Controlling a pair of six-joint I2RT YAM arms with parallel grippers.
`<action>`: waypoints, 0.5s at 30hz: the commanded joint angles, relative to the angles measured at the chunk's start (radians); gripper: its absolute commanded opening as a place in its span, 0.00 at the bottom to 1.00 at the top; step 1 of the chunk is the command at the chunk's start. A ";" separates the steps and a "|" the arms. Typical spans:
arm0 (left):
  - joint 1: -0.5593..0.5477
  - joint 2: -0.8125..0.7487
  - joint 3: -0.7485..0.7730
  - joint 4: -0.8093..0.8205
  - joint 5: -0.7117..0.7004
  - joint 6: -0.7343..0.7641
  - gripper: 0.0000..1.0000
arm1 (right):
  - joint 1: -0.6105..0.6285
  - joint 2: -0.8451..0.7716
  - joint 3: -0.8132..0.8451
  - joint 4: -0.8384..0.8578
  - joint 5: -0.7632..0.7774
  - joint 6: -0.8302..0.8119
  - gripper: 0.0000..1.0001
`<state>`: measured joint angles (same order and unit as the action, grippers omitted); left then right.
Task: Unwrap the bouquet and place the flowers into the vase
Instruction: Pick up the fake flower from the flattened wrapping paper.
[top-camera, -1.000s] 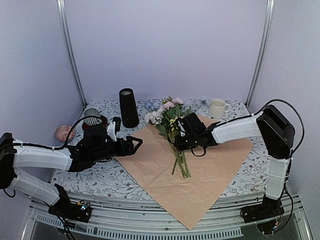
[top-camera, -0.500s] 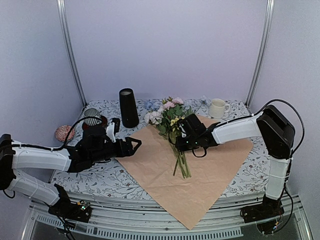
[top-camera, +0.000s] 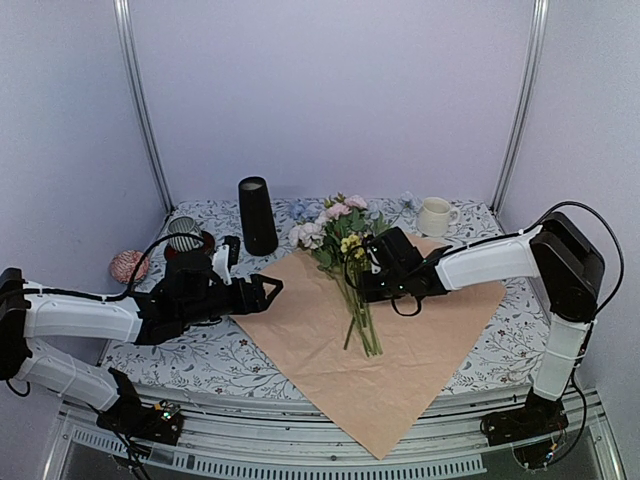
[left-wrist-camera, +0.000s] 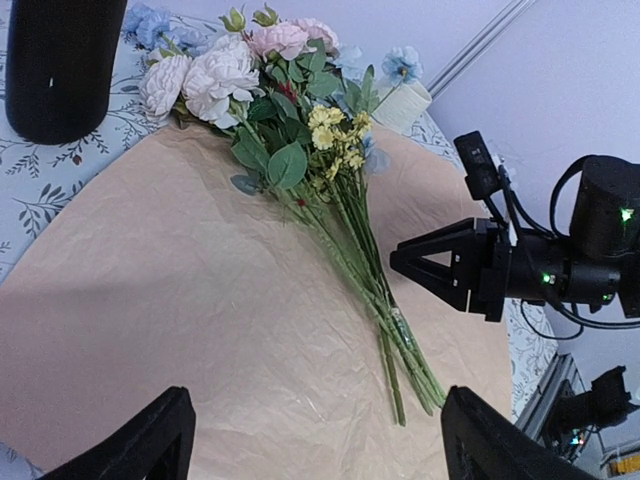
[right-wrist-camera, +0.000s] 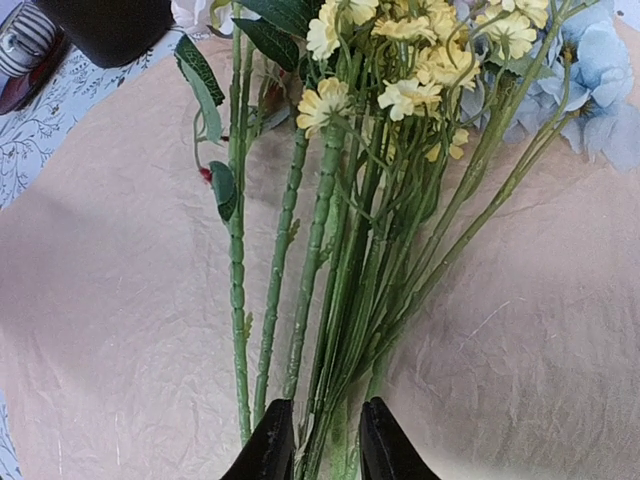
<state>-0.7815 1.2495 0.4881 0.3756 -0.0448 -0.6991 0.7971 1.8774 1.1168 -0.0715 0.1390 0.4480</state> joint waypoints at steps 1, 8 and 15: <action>0.011 -0.014 -0.002 -0.021 -0.014 0.010 0.88 | -0.004 -0.025 -0.014 0.034 -0.048 -0.007 0.24; 0.012 -0.009 0.010 -0.021 -0.016 0.011 0.88 | 0.016 -0.039 -0.029 0.059 -0.071 -0.048 0.23; 0.012 -0.004 0.020 -0.030 -0.008 0.014 0.88 | 0.043 0.006 0.003 0.054 -0.095 -0.079 0.24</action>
<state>-0.7811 1.2495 0.4885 0.3656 -0.0544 -0.6987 0.8207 1.8767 1.0985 -0.0326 0.0704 0.4004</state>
